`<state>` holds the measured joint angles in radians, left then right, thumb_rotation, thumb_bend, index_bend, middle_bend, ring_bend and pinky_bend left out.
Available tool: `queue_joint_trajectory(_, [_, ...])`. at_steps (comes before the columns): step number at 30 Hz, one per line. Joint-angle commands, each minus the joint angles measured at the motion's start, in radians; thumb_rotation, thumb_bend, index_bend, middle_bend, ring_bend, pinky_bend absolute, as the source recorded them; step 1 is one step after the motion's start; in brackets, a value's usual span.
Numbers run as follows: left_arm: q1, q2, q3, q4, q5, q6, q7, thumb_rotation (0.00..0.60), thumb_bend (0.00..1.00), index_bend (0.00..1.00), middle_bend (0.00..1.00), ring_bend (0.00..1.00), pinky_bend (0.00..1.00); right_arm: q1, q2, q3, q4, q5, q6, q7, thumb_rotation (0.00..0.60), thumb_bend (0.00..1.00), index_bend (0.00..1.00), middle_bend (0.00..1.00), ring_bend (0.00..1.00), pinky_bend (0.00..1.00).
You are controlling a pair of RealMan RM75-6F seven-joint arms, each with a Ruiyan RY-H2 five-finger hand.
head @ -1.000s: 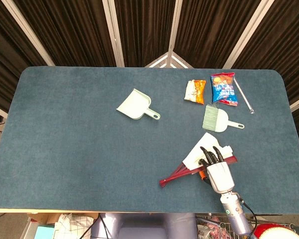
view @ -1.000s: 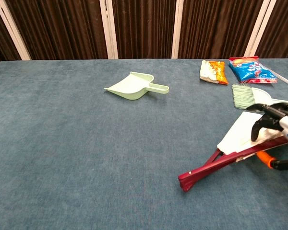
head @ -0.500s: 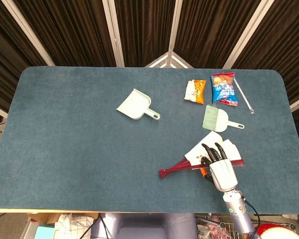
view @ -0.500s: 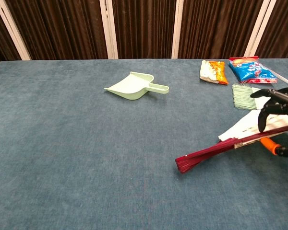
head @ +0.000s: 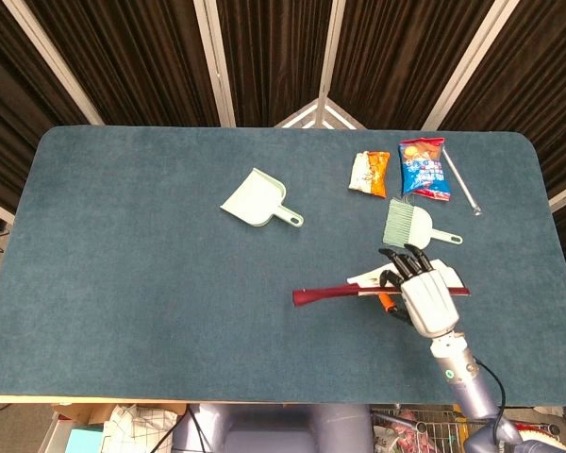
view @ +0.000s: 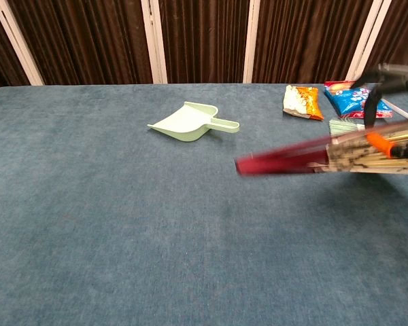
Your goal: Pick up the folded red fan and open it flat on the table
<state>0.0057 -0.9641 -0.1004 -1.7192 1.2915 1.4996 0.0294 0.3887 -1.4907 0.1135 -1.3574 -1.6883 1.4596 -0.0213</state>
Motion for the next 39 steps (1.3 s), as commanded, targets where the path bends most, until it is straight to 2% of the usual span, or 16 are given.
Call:
queue_joint_trajectory(1, [-0.001,-0.001,0.0,0.0,0.003,0.0,-0.001,0.6,0.16,0.11,0.0,0.0,0.06,0.07,0.143,0.038,-0.125,-0.006,-0.082,0.053,0.6,0.45,0.99,0.26,0.33,0.2])
queue_joint_trajectory(7, [-0.007,-0.001,0.015,0.003,0.049,-0.007,-0.024,0.6,0.16,0.11,0.0,0.0,0.06,0.138,0.292,0.069,-0.242,-0.001,-0.18,0.075,0.6,0.45,1.0,0.26,0.33,0.2])
queue_joint_trajectory(18, [-0.024,-0.007,0.039,0.022,0.155,-0.012,-0.135,0.6,0.16,0.11,0.0,0.0,0.06,0.252,0.431,0.161,-0.449,0.152,-0.369,0.133,0.6,0.45,1.0,0.26,0.33,0.2])
queue_joint_trajectory(23, [-0.035,-0.031,0.033,0.032,0.187,0.002,-0.183,0.6,0.16,0.11,0.01,0.0,0.06,0.328,0.439,0.21,-0.498,0.225,-0.454,0.116,0.6,0.45,1.0,0.26,0.33,0.2])
queue_joint_trajectory(27, [-0.054,-0.068,0.019,0.051,0.211,0.014,-0.229,0.6,0.16,0.17,0.04,0.0,0.06,0.38,0.422,0.242,-0.517,0.272,-0.495,0.127,0.6,0.45,1.0,0.26,0.33,0.2])
queue_joint_trajectory(32, [-0.107,-0.112,-0.003,0.069,0.206,-0.04,-0.28,0.6,0.16,0.22,0.07,0.0,0.06,0.445,0.401,0.27,-0.513,0.314,-0.548,0.13,0.6,0.45,1.0,0.26,0.33,0.2])
queue_joint_trajectory(39, [-0.178,-0.176,-0.036,0.092,0.176,-0.111,-0.299,0.6,0.16,0.23,0.08,0.0,0.06,0.522,0.365,0.298,-0.506,0.387,-0.591,0.081,0.6,0.45,1.0,0.26,0.33,0.2])
